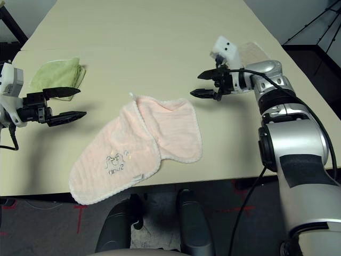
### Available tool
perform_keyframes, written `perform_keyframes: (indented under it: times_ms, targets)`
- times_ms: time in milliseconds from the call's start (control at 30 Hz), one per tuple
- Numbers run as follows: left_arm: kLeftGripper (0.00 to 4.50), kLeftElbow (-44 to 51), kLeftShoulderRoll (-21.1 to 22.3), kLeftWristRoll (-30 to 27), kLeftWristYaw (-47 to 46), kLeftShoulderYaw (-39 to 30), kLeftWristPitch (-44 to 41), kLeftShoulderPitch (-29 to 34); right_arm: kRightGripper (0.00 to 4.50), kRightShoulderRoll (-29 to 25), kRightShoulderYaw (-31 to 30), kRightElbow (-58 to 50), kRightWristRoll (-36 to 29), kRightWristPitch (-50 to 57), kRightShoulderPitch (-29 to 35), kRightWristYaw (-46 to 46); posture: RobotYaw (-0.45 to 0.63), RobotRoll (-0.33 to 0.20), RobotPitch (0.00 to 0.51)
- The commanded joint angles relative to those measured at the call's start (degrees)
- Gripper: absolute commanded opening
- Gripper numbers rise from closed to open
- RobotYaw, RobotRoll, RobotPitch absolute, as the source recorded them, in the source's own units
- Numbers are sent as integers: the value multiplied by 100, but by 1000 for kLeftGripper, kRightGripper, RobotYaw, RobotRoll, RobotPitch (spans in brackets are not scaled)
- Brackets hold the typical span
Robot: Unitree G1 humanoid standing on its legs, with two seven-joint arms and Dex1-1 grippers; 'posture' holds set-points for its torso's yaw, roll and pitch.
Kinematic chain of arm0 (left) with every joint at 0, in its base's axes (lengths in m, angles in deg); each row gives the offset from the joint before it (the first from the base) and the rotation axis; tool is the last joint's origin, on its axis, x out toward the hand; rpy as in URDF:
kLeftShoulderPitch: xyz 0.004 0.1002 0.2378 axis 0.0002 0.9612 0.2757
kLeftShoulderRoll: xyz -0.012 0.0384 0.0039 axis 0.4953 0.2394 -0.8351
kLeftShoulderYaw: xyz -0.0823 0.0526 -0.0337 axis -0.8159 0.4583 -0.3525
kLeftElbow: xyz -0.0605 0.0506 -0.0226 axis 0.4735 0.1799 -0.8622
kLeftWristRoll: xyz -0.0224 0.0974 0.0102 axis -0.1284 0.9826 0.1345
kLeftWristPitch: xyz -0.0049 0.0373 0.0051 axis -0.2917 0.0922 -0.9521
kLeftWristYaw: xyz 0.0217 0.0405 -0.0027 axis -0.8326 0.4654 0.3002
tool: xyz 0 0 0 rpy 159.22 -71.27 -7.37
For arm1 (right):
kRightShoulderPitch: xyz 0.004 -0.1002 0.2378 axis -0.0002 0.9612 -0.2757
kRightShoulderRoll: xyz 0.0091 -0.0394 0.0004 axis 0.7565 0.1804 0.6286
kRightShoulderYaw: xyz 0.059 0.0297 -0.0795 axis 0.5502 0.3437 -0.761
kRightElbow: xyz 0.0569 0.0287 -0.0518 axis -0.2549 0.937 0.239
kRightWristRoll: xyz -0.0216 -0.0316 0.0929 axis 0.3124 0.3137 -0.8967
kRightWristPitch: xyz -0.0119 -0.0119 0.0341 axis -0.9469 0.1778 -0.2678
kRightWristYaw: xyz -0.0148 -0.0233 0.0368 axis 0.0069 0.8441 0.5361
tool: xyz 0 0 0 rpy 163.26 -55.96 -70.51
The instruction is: Fold the towel and set it aside.
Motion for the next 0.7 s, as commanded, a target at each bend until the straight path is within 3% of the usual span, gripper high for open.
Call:
perform_keyframes:
  times_ms: [33, 700]
  targets:
    - [4500, 259, -65, -72, 2, 25, -117, 165, 4463, 101, -54, 141, 149, 3, -48, 129, -62, 0, 173]
    - [4500, 936, -57, -210, -147, -24, -447, 576, 4463, 444, -365, 291, 858, 150, 92, 927, -20, 0, 184]
